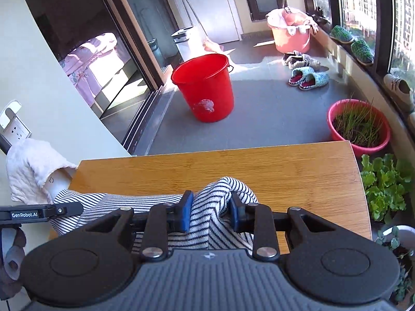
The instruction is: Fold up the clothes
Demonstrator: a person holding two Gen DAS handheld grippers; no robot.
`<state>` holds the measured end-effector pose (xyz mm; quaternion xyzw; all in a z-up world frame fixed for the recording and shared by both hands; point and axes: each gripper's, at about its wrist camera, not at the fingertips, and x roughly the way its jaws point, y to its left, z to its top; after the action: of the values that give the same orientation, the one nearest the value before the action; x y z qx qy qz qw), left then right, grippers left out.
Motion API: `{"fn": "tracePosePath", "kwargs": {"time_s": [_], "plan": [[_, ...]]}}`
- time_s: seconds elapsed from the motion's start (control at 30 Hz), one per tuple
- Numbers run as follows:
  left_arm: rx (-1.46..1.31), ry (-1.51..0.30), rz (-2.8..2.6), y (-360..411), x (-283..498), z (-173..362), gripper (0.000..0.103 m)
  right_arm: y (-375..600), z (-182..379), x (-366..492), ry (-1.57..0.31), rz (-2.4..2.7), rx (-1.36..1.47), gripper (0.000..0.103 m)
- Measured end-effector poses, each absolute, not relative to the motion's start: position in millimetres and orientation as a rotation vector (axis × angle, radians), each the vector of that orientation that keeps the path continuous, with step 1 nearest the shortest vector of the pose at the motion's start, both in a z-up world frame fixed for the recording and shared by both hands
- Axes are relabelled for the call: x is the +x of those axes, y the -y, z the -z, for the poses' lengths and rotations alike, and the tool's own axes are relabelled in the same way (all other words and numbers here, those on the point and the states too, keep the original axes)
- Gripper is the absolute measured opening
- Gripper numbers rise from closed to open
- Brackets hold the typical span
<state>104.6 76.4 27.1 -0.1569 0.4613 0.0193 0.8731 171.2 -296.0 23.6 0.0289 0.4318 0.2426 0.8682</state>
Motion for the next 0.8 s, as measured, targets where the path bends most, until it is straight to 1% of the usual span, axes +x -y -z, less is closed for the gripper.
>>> {"fn": "tracePosePath", "kwargs": {"time_s": [0.07,0.13,0.2,0.27,0.3,0.4,0.47,0.53,0.63,0.67,0.73,0.77,0.8], "plan": [[-0.302,-0.989,-0.032,-69.4,97.4,-15.6,0.058,292.5,-8.3,161.6,-0.922,-0.499,0.016,0.029],[-0.312,-0.995,-0.034,-67.2,90.7,-8.6,0.067,297.6,0.9,152.0,-0.931,-0.488,0.009,0.03],[-0.337,-0.994,-0.039,-69.7,87.0,-6.4,0.071,298.5,-0.4,145.2,-0.918,-0.48,-0.005,0.031],[-0.353,-0.998,-0.037,-72.6,84.5,-6.8,0.072,296.8,-6.6,140.0,-0.895,-0.468,-0.029,0.043],[-0.35,-0.997,-0.035,-74.0,83.2,-7.3,0.073,294.7,-12.2,138.6,-0.876,-0.452,-0.053,0.044],[-0.354,-0.997,-0.038,-75.8,82.3,-8.0,0.073,287.6,-32.4,131.7,-0.791,-0.415,-0.117,0.044],[-0.366,-0.998,-0.043,-77.5,81.6,-7.0,0.075,284.2,-44.7,126.3,-0.742,-0.444,-0.105,0.044],[-0.372,-0.998,-0.047,-78.7,82.0,-4.9,0.079,278.7,-46.4,124.5,-0.769,-0.529,-0.042,0.044],[-0.382,-1.003,-0.044,-83.3,82.4,-5.7,0.083,265.4,-17.9,126.1,-0.897,-0.555,-0.05,0.042],[-0.386,-1.003,-0.04,-85.7,82.0,-9.7,0.084,262.6,-6.4,125.8,-0.932,-0.55,-0.054,0.042],[-0.391,-0.986,-0.051,-90.0,78.3,-22.1,0.082,260.5,3.3,120.0,-0.921,-0.54,-0.051,0.042],[-0.397,-0.964,-0.061,-91.5,75.2,-31.5,0.08,258.0,3.0,117.3,-0.909,-0.538,-0.066,0.042],[-0.402,-0.942,-0.071,-93.0,72.1,-40.9,0.074,257.2,3.1,116.9,-0.905,-0.535,-0.067,0.042]]}}
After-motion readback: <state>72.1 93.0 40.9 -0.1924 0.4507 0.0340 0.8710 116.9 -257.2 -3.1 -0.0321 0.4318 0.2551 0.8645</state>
